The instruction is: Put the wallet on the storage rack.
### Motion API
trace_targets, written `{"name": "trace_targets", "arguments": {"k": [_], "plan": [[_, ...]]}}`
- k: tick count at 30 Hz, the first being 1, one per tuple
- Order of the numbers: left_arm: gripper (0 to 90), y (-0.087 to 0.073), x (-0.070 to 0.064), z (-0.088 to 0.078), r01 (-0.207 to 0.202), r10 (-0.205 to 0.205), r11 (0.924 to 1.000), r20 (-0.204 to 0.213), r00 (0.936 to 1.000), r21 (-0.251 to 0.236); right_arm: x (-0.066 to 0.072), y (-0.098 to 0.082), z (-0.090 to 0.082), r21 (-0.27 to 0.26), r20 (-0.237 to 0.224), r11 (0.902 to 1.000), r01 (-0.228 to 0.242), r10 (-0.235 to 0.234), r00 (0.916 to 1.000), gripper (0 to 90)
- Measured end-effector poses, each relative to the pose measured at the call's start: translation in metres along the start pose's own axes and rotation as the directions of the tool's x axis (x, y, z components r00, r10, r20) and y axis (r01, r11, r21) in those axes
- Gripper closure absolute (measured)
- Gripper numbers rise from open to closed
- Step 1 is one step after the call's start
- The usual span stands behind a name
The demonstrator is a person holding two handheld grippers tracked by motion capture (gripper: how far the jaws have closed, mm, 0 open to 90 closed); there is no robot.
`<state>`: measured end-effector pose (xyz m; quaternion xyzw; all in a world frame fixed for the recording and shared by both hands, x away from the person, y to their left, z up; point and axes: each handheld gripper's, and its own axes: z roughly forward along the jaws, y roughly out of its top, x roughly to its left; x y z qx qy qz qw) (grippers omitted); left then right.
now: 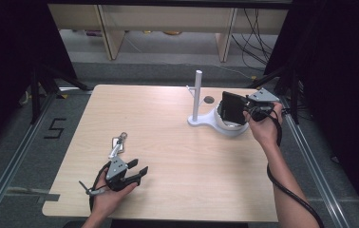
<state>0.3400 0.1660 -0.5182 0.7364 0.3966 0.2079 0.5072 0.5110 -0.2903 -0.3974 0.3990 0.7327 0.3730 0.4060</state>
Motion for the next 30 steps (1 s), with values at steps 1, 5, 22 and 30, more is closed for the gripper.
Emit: {"name": "trace_targets", "arguments": {"k": [1,5,22,30], "plan": [[47.1,0.000,0.000,0.000,0.003,-0.003,1.0000,0.000,1.0000,-0.001,-0.002,0.001,0.001,-0.008,0.005,0.9999,-0.013,0.013,0.9999,74.0],[47.1,0.000,0.000,-0.001,0.004,-0.004,1.0000,-0.006,1.0000,0.004,-0.005,0.006,-0.002,0.018,-0.022,0.9994,-0.028,0.028,0.9994,68.9],[45.2,0.004,0.002,-0.002,0.005,-0.006,1.0000,-0.016,0.9999,-0.002,-0.013,-0.014,-0.048,0.101,-0.027,0.9800,-0.171,0.175,0.9842,60.8],[44.5,0.010,0.004,-0.002,0.008,-0.009,0.9998,-0.023,0.9997,-0.016,-0.006,-0.033,-0.061,0.166,-0.068,0.9600,-0.226,0.239,0.9686,58.2]]}}
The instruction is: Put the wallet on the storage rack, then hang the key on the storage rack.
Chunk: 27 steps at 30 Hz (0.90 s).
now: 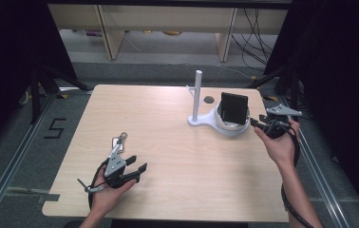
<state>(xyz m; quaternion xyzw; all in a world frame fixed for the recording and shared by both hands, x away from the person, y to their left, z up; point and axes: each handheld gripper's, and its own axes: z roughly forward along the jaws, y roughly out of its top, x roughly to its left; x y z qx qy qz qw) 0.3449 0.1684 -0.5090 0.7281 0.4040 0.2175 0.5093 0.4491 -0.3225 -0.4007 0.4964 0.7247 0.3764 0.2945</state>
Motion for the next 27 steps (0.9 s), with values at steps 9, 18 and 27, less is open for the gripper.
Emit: {"name": "trace_targets", "arguments": {"k": [9,18,27], "plan": [[44.3,0.005,0.003,-0.001,0.004,-0.004,0.9997,-0.008,1.0000,-0.024,0.007,-0.027,-0.015,0.005,-0.024,0.9998,-0.017,0.017,0.9996,57.1],[44.6,0.010,0.010,-0.009,0.017,-0.018,0.9998,-0.044,0.9989,-0.011,0.016,-0.049,-0.022,0.064,-0.040,0.9939,-0.089,0.092,0.9949,55.6],[46.2,0.027,0.025,-0.006,0.026,-0.022,0.9984,-0.089,0.9958,0.050,0.016,-0.077,-0.011,0.114,-0.067,0.9913,-0.064,0.072,0.9951,56.0]]}}
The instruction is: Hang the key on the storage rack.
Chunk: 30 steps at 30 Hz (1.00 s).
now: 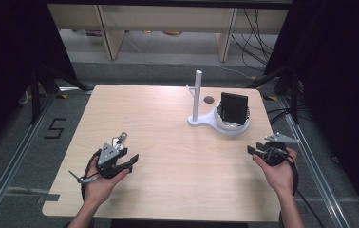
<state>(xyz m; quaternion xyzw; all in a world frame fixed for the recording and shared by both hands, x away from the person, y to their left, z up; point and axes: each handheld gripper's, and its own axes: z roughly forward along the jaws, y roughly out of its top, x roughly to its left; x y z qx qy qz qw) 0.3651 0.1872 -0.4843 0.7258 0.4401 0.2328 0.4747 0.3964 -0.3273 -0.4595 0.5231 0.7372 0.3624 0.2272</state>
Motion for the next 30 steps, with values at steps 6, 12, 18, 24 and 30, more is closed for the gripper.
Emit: {"name": "trace_targets", "arguments": {"k": [6,12,18,24,30], "plan": [[47.9,0.018,0.016,0.007,0.006,-0.005,0.9980,-0.010,0.9999,0.064,0.007,-0.005,0.003,0.032,-0.021,0.9994,-0.010,0.011,0.9997,56.3],[50.3,0.026,0.036,0.015,0.021,-0.017,0.9898,-0.025,0.9995,0.141,0.014,-0.004,0.000,0.061,-0.027,0.9977,-0.031,0.032,0.9991,57.3],[52.9,0.037,0.052,0.021,-0.001,0.012,0.9753,-0.048,0.9988,0.221,0.010,-0.006,0.004,0.040,-0.047,0.9991,0.017,-0.015,0.9988,57.3],[55.8,0.049,0.072,0.034,0.032,-0.009,0.9591,-0.084,0.9964,0.281,0.011,-0.005,0.003,0.040,-0.057,0.9990,0.018,-0.015,0.9983,57.3],[55.7,0.052,0.083,0.054,0.055,-0.024,0.9446,-0.100,0.9947,0.324,0.017,-0.004,0.002,0.083,-0.055,0.9958,-0.037,0.042,0.9976,57.2]]}}
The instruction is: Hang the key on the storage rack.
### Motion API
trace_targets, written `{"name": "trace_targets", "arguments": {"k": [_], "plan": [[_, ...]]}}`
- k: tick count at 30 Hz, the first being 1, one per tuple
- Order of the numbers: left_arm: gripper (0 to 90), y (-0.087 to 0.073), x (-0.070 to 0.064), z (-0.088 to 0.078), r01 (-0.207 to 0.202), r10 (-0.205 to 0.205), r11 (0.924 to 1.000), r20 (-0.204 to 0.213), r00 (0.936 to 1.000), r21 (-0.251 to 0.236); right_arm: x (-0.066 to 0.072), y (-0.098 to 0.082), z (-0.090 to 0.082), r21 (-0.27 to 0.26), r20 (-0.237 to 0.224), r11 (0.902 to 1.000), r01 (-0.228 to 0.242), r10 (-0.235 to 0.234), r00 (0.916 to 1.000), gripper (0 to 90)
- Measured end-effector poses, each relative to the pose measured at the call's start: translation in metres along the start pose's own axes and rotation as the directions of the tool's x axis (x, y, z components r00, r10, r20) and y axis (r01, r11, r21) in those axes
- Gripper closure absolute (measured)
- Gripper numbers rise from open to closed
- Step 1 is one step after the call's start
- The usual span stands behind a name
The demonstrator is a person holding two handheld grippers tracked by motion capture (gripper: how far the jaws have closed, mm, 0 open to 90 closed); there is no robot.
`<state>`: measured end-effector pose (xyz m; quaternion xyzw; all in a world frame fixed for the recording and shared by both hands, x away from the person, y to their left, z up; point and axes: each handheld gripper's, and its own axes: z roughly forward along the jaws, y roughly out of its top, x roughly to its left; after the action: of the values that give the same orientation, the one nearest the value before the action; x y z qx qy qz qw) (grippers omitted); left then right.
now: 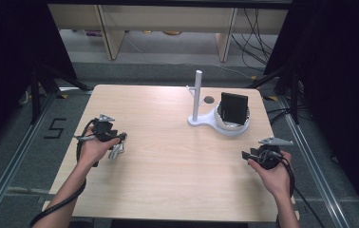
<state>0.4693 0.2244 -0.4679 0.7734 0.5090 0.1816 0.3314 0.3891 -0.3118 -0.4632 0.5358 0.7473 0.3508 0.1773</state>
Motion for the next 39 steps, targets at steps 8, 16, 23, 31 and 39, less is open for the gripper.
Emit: {"name": "trace_targets", "arguments": {"k": [8,16,23,31,39], "plan": [[55.6,0.006,0.007,0.020,0.029,-0.029,0.9965,0.006,0.9996,0.079,-0.003,-0.001,0.005,-0.030,-0.001,0.9974,0.065,-0.065,0.9979,57.1],[57.3,0.004,0.012,0.029,0.031,-0.031,0.9878,0.002,0.9995,0.153,-0.001,0.000,0.006,-0.018,-0.031,0.9992,0.035,-0.035,0.9989,57.0],[63.3,0.004,0.014,0.032,0.033,-0.032,0.9839,-0.011,0.9994,0.176,-0.002,-0.001,0.007,-0.004,-0.005,0.9968,0.079,-0.079,0.9968,56.7],[65.9,0.005,0.013,0.037,0.008,-0.004,0.9850,-0.023,0.9997,0.172,-0.001,-0.002,0.008,0.006,-0.033,0.9996,0.027,-0.027,0.9991,56.6],[74.7,0.009,0.009,0.038,-0.081,0.092,0.9764,-0.045,0.9948,0.200,-0.001,-0.003,0.010,0.016,-0.030,0.9989,0.043,-0.042,0.9987,56.4]]}}
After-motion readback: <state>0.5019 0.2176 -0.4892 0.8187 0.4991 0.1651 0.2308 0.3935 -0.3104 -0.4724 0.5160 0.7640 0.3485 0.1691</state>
